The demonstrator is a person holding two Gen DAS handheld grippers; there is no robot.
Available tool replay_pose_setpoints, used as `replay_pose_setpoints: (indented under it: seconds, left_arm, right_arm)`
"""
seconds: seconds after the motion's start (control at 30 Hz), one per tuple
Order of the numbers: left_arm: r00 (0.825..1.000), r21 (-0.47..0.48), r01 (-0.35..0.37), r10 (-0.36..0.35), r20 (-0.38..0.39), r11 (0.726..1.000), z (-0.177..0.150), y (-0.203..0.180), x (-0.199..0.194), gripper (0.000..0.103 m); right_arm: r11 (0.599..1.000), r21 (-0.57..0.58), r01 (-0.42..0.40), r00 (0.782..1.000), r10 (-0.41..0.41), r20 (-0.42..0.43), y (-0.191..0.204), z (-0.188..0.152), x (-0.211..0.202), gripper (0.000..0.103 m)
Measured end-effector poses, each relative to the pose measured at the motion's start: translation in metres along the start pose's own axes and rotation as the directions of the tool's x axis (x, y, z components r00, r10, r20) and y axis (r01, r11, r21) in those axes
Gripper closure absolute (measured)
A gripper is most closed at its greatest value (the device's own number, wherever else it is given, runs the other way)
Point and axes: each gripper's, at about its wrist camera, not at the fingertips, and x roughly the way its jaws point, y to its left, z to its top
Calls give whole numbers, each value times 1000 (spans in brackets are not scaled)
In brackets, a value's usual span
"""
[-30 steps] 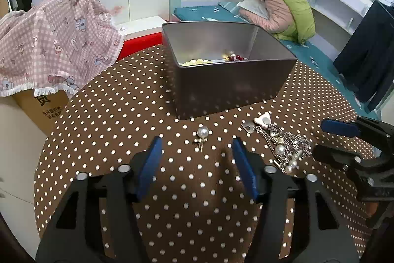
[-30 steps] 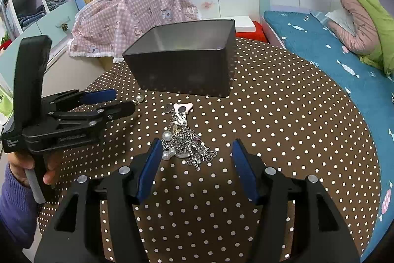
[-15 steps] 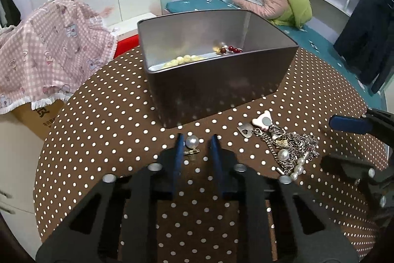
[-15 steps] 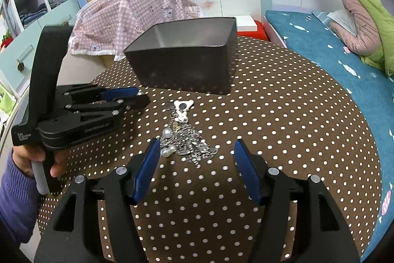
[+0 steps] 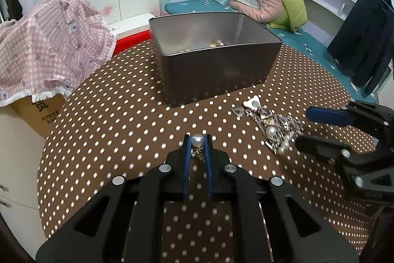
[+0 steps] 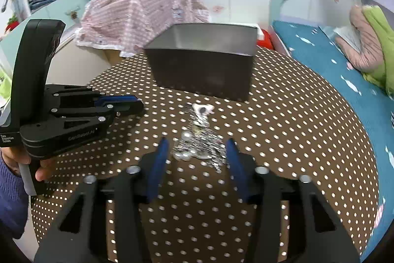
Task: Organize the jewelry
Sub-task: 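Grasp the pearl-headed pin with the left gripper, then grasp the silver chain with pearls with the right gripper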
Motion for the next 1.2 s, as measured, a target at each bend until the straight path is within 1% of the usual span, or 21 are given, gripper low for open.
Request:
replay_pose_setpoints:
  seconds: [0.07,0.17,0.37,0.43,0.47,0.63,0.73,0.77,0.8,0.83,0.97,1.03,1.1,1.2]
  left_arm:
    - [1000,-8,9,-8,9,1000,-4,2,-8,92]
    - [1000,-21,25,-25,18,999,-9,4,-17,92]
    - [998,-32,46,-45,35,998,-13,3,-28,92]
    - [998,-38,55,-54,36,998,-11,3,-29,92]
    - [997,-41,62,-61,38,997,-11,3,-30,92]
    - [997,-43,72,-70,46,996,-12,3,-32,92]
    - [996,-46,77,-75,48,996,-11,3,-33,92]
    - [996,-46,79,-77,48,996,-11,3,-32,92]
    - [996,-46,78,-76,48,996,-10,3,-32,92]
    - [996,-46,77,-75,48,996,-10,3,-33,92]
    - [996,-48,82,-80,47,995,-10,3,-33,92]
    - [995,-52,90,-88,50,995,-9,2,-34,92]
    - [994,-55,97,-94,54,994,-9,2,-36,92]
    - [991,-60,125,-122,61,990,-4,5,-39,92]
  right_arm:
    - [999,-30,-16,1000,16,-10,7,-1,4,75]
    - [999,-47,-5,1000,4,-21,14,0,14,75]
    - [996,-60,62,998,-64,-23,18,8,29,76]
    - [995,-72,76,997,-78,-24,21,10,34,79]
    - [993,-77,84,996,-87,-31,21,10,36,83]
    - [989,-106,106,993,-110,-31,23,10,39,87]
    - [985,-127,113,992,-118,-33,24,11,42,87]
    - [984,-134,121,991,-127,-33,25,11,43,89]
    - [981,-144,132,990,-138,-33,26,12,45,93]
    - [978,-157,141,988,-148,-34,27,12,46,93]
    - [981,-144,130,990,-135,-31,24,10,46,94]
    - [987,-116,110,993,-113,-27,20,9,42,94]
    - [995,-66,73,997,-74,-12,13,11,33,94]
    - [1000,12,-3,1000,3,18,2,16,16,94]
